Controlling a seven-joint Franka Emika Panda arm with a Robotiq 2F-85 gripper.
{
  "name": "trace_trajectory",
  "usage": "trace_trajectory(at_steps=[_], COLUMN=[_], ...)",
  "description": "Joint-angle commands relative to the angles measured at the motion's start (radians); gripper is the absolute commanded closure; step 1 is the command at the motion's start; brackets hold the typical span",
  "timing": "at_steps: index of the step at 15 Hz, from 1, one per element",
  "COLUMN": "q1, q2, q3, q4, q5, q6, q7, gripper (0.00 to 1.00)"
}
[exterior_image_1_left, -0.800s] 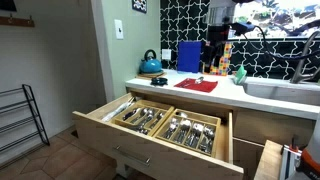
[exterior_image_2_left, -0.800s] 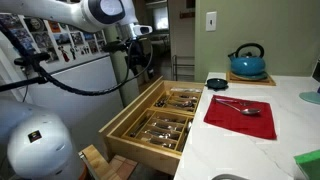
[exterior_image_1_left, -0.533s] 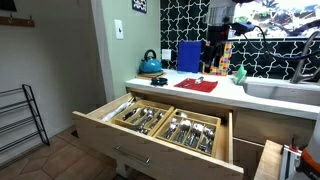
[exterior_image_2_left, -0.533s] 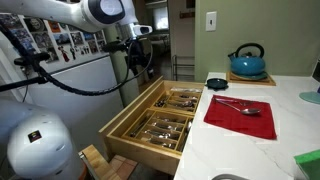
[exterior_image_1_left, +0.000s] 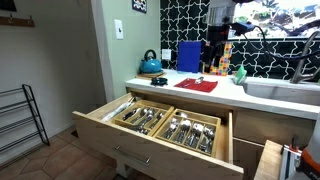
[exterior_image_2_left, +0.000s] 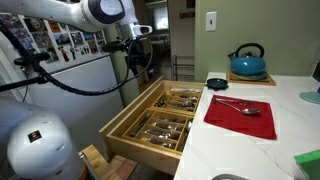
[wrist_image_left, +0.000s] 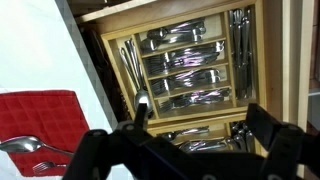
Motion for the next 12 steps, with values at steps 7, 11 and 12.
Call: trace_trajectory(at_steps=[7,11,12], q1=[0.053,0.1,0.11], q2=[0.143,0.303,0.345], q3=[0.028,0.022,0.011], q4=[0.06,0.132,0.152], q5=[-0.013,0.005,0.016], q6=[0.068,0.17,0.2], q7=[-0.026,-0.107,-0.148], gripper=[0.0,0.0,0.0])
